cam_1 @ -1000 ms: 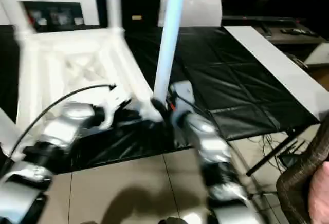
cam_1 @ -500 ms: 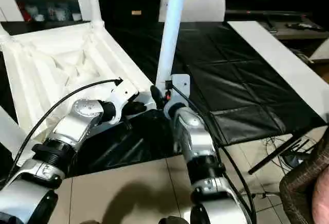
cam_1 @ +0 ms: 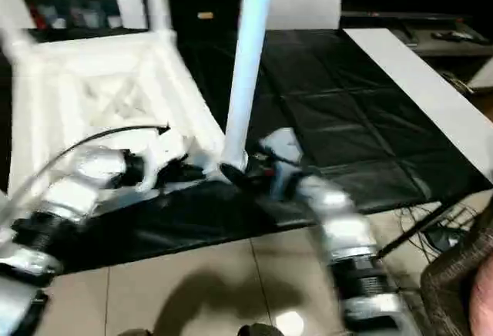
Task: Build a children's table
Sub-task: Rotate leg to tighten
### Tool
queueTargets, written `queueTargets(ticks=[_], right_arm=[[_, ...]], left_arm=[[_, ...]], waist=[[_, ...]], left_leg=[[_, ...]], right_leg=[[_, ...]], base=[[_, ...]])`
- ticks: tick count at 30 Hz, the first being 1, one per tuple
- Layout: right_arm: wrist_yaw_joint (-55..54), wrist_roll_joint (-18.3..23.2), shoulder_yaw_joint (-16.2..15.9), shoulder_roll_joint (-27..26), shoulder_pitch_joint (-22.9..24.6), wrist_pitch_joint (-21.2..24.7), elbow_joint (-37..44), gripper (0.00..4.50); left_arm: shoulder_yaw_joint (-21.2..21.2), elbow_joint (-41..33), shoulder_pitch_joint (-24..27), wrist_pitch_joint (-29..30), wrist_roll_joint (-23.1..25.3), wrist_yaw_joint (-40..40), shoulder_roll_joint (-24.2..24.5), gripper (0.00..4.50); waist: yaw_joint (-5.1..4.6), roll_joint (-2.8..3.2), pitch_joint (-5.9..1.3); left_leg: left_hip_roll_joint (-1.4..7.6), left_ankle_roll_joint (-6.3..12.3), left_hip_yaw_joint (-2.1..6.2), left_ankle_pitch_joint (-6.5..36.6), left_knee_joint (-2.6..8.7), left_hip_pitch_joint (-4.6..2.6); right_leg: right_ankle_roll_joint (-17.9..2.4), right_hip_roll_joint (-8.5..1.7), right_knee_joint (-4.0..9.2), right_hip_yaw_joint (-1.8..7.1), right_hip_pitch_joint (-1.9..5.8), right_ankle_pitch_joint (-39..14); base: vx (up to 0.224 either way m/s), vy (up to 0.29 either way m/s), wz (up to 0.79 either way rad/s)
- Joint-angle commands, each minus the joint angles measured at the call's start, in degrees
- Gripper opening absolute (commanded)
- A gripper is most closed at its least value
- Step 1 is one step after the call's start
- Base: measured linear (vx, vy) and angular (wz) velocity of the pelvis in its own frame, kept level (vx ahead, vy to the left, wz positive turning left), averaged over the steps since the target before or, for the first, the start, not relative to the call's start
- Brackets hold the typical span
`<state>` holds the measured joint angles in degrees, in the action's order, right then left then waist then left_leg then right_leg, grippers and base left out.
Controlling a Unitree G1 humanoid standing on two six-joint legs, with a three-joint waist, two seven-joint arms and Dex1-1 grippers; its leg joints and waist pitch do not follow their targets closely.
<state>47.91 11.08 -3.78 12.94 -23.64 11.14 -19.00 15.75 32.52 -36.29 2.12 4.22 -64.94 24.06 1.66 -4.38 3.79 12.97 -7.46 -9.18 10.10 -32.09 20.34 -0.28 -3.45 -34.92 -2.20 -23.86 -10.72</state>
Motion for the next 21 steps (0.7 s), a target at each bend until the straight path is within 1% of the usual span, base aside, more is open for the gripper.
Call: queueTargets(ticks=[1,3,4,7,8,9,10,12,13,14,16,17,18,21], right_arm=[[3.76,0.6,-0.76,1.61,-0.28,0.5,0.86,4.49],[5.04,1.04,-1.13,2.46,-0.24,0.66,1.17,4.49],[7.46,1.42,-1.52,3.69,-0.87,0.69,0.51,4.49],[9.89,1.75,-1.87,4.74,-1.53,0.56,-0.3,4.49],[14.18,1.69,-2.72,6.31,-2.72,-1.06,-2.23,4.49],[14.97,1.64,-2.92,6.58,-2.96,-1.51,-2.65,4.49],[16.3,1.51,-3.29,7.0,-3.34,-2.52,-3.42,4.49],[19.78,1.61,-4.33,7.55,-4.62,-3.54,-5.41,4.49],[19.78,1.61,-4.33,7.55,-4.62,-3.54,-5.41,4.22],[21.54,1.91,-4.68,7.73,-5.22,-3.16,-6.17,4.15],[23.76,2.51,-5.06,8.03,-5.91,-2.06,-6.76,4.09],[23.76,2.51,-5.06,8.03,-5.91,-2.06,-6.76,3.95],[25.26,2.73,-5.4,8.33,-6.29,-2.09,-7.26,3.79],[27.57,2.34,-6.29,8.9,-7.07,-3.07,-8.71,3.61]], left_arm=[[4.57,1.41,1.17,-2.16,1.12,-6.12,0.07,0.0],[4.68,1.65,1.13,-3.18,0.91,-7.25,0.34,0.0],[4.93,1.75,0.84,-3.47,0.33,-9.47,0.69,0.0],[5.31,1.86,0.51,-3.92,-0.06,-11.53,1.04,0.0],[6.32,2.42,-0.25,-5.37,-0.51,-15.26,1.47,0.0],[6.54,2.56,-0.41,-5.74,-0.58,-15.97,1.55,0.0],[6.96,2.9,-0.74,-6.56,-0.65,-17.18,1.65,0.0],[8.0,3.34,-1.5,-7.79,-0.38,-19.47,1.67,0.0],[8.0,3.34,-1.5,-7.79,-0.38,-19.47,1.67,0.0],[8.34,3.62,-1.74,-8.28,0.03,-20.01,1.62,0.0],[8.53,3.91,-1.94,-8.88,0.33,-20.51,1.53,0.0],[8.53,3.91,-1.94,-8.88,0.33,-20.51,1.53,0.0],[8.61,4.14,-2.04,-9.13,0.41,-20.83,1.45,0.0],[8.87,4.55,-2.24,-9.64,0.43,-21.4,1.45,0.0]], waist=[[0.05,0.56,-3.13],[0.33,0.53,-3.15],[0.49,0.63,-3.28],[0.59,0.48,-3.36],[0.66,0.35,-3.31],[0.66,0.35,-3.41],[0.71,0.35,-3.38],[0.91,0.18,-3.52],[1.02,0.16,-3.57],[1.22,0.07,-3.58],[1.35,0.1,-3.58],[1.5,0.13,-3.61],[1.5,-0.03,-3.58],[1.66,0.0,-3.63]], left_leg=[[0.06,4.03,-1.3,9.4,3.05,-0.18],[0.08,3.98,-1.36,8.76,3.02,-0.25],[0.06,3.95,-1.32,8.38,2.99,-0.26],[-0.02,4.12,-1.31,7.7,2.9,-0.17],[0.02,4.27,-1.34,7.55,2.88,-0.15],[-0.07,4.56,-1.29,8.1,2.82,-0.18],[0.01,4.62,-1.35,8.08,2.78,-0.13],[0.01,4.89,-1.39,7.53,2.67,-0.14],[0.02,5.03,-1.41,7.37,2.64,-0.2],[0.04,5.26,-1.41,6.57,2.62,-0.19],[0.07,5.49,-1.39,6.82,2.61,-0.16],[0.15,5.33,-1.36,6.8,2.62,-0.19],[0.19,5.34,-1.4,7.01,2.62,-0.21],[0.19,5.32,-1.42,7.08,2.55,-0.17]], right_leg=[[-12.9,-2.82,3.74,2.27,3.21,-6.04],[-13.21,-2.81,3.58,2.28,3.16,-5.04],[-13.43,-2.83,3.43,2.24,3.27,-4.36],[-13.85,-2.78,3.2,2.17,3.45,-2.86],[-13.86,-2.83,3.19,2.19,3.43,-2.72],[-14.07,-2.9,3.26,2.08,3.45,-3.82],[-14.26,-2.96,3.25,2.15,3.42,-3.83],[-14.55,-3.01,3.11,2.14,3.51,-3.09],[-14.67,-2.97,3.07,2.11,3.51,-2.83],[-14.78,-2.97,2.95,2.13,3.57,-2.02],[-15.28,-2.94,2.85,2.01,3.6,-1.78],[-15.15,-2.99,2.8,2.01,3.61,-1.79],[-15.1,-2.98,2.82,1.99,3.57,-2.04],[-15.17,-3.04,2.78,1.94,3.61,-2.51]], base=[[0.0,0.0,0.0],[0.0,0.0,0.0],[0.0,0.0,0.0],[0.0,0.0,0.0],[0.0,0.0,0.0],[0.0,0.0,0.0],[0.0,0.0,0.0],[0.0,0.0,0.0],[0.0,0.0,0.0],[0.0,0.0,0.0],[0.0,0.0,0.0],[0.0,0.0,0.0],[0.0,0.0,0.0],[0.0,0.0,0.0]])
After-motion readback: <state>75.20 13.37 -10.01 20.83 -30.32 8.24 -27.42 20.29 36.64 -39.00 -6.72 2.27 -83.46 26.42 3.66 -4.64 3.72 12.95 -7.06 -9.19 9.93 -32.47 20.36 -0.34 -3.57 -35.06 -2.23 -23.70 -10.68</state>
